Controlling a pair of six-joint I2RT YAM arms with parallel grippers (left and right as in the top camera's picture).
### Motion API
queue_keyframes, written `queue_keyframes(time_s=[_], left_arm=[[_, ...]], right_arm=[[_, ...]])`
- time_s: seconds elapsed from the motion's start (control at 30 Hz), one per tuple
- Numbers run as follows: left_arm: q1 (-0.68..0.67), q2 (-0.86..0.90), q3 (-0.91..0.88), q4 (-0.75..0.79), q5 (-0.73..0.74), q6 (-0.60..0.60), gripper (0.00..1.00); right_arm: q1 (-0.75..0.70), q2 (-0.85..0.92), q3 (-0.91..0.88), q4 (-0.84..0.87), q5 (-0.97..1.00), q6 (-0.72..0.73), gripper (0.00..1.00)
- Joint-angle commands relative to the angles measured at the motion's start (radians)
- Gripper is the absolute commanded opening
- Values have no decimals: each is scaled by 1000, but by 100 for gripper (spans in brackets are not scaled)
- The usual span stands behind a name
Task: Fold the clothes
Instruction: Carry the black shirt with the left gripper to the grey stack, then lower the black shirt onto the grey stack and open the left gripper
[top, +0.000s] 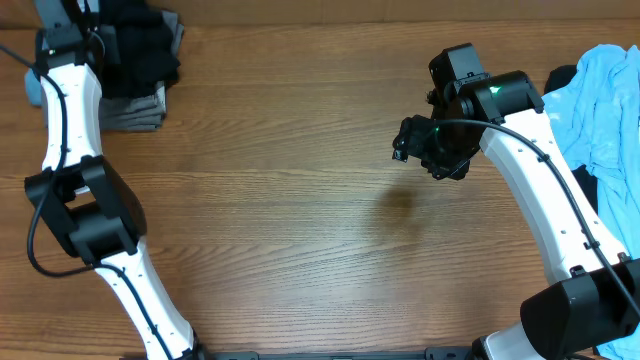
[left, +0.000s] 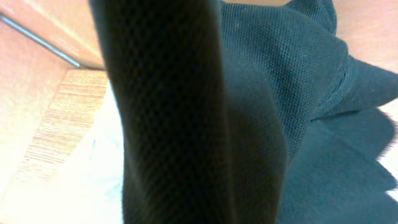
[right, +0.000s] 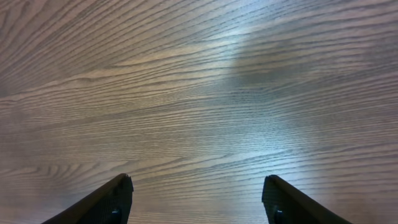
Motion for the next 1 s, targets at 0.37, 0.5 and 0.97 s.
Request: queue_keyframes(time_s=[0.37,0.5,0.97], left_arm=[[124,95,24,190,-88,-18,8],[137,95,24,185,-88,-27,11],[132,89,25,159,-77,-86,100]], right_arm=[[4,-1,2,-24,10,35,72],[4,-1,2,-24,10,37,72],[4,-1,2,-24,10,36,73]])
